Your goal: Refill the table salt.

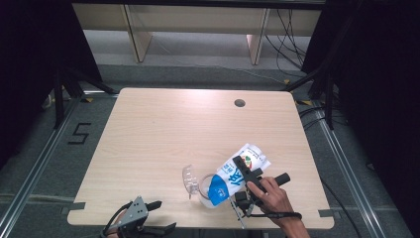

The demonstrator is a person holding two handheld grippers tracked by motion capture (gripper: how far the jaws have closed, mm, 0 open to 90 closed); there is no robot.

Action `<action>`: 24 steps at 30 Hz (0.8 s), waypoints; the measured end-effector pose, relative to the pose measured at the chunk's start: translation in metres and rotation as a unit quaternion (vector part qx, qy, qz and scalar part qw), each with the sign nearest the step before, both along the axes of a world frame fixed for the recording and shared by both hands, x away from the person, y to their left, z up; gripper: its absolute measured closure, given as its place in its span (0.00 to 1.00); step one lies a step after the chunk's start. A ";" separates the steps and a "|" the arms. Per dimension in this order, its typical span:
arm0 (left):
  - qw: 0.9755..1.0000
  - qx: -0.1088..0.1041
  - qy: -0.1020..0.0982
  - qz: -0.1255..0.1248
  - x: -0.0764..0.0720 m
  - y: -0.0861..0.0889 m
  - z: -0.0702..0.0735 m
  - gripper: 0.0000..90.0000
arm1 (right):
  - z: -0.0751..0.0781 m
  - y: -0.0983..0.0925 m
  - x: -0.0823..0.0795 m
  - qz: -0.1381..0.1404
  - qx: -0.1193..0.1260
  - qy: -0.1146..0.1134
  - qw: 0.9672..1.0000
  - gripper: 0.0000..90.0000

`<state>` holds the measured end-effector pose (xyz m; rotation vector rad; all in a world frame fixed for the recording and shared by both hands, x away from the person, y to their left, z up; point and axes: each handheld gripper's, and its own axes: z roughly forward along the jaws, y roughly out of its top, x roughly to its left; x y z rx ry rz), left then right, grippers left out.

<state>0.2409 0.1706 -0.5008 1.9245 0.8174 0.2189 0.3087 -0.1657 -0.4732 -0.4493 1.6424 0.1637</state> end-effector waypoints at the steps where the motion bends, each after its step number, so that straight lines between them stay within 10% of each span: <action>1: 1.000 0.008 -0.002 -0.003 0.001 0.001 0.000 0.17 | 0.000 0.000 0.000 0.001 0.000 -0.002 1.000 0.62; 24: 1.000 0.008 -0.001 -0.003 0.001 0.001 0.000 0.17 | 0.001 0.000 0.000 0.001 -0.006 -0.006 1.000 0.62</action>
